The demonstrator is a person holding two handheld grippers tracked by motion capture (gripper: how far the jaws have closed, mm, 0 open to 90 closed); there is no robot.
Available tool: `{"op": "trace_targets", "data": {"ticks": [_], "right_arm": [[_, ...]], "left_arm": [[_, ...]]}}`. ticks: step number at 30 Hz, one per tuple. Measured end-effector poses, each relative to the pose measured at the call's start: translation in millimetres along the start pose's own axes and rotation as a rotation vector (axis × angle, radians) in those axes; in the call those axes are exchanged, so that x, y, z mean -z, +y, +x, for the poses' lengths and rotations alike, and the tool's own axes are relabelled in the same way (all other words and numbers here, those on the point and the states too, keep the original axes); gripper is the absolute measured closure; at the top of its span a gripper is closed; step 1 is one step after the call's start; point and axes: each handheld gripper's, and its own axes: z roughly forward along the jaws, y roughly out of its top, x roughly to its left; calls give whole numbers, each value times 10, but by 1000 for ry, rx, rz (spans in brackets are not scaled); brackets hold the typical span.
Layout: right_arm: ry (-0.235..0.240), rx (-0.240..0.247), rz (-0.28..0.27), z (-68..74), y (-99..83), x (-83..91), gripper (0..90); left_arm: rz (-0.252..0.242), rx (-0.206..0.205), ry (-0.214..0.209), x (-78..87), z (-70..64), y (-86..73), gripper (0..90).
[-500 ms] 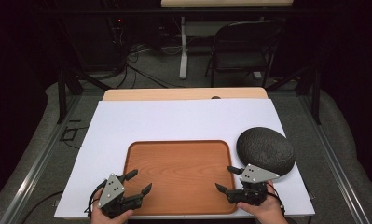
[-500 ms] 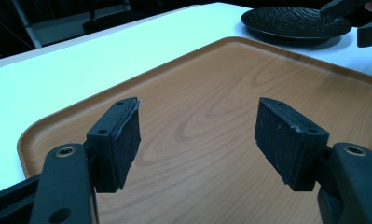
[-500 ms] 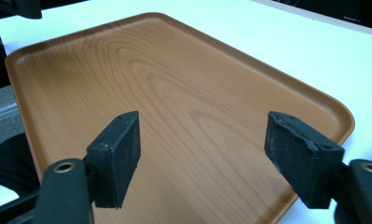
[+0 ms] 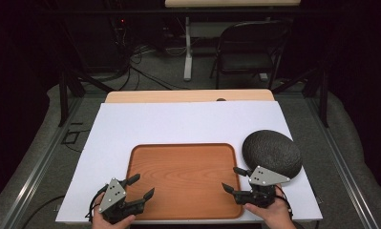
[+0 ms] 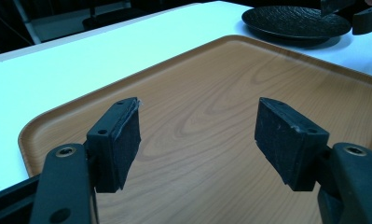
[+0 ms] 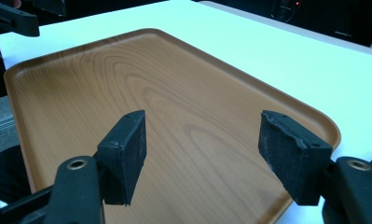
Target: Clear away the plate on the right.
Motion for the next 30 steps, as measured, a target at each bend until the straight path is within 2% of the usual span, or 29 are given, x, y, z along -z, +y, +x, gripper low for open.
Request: {"op": "trace_targets", "data": {"ticks": [5, 8, 11, 16, 22, 25, 30], "right_arm": [[-5, -7, -8, -3, 4, 7, 320], [11, -23, -22, -13, 6, 18, 328], [37, -39, -13, -21, 8, 22, 367], [30, -39, -6, -20, 12, 25, 363], [2, -37, -6, -55, 26, 70, 363], [-7, -62, -7, -92, 31, 116, 363], [-48, -91, -3, -175, 24, 173, 358]], "left_arm": [[0, 1, 2, -6, -1, -1, 313], [2, 5, 0, -8, 0, -2, 313], [8, 8, -3, -6, 0, -1, 313], [7, 10, -3, -5, 0, -2, 313], [7, 10, -4, -4, 3, -1, 313], [7, 12, -6, -4, 4, -1, 313], [6, 10, -6, -1, 6, 0, 313]]}}
